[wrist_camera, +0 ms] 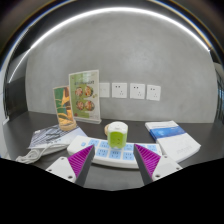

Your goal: Unplug charger

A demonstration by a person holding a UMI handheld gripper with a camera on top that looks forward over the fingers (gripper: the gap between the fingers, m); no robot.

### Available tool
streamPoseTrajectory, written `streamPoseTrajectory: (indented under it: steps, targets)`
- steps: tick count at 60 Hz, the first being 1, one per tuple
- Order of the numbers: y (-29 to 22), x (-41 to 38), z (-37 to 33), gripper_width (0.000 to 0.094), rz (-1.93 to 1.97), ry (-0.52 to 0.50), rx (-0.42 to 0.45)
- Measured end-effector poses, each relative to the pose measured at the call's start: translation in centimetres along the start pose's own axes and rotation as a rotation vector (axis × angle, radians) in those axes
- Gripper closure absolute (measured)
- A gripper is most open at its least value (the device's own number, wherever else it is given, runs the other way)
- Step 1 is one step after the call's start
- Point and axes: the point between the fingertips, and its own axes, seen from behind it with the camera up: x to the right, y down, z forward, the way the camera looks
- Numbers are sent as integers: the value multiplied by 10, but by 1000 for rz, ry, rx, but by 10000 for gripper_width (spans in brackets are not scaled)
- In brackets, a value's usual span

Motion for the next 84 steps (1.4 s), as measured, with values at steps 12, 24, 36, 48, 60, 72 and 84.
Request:
streamPoseTrajectory:
  steps: [12,24,36,48,60,72,84]
  targets:
    - [-8,8,87,129,67,15,-8]
    - [-17,19,117,456,52,77,50]
    - [-19,19,116,565,-47,188,93]
    - [-78,32,85,589,41,239,151]
    - [-167,69,6,593,-27,327,303]
    - [-97,156,1,592,-22,380,154]
    - [-12,250,17,587,43,326,-60]
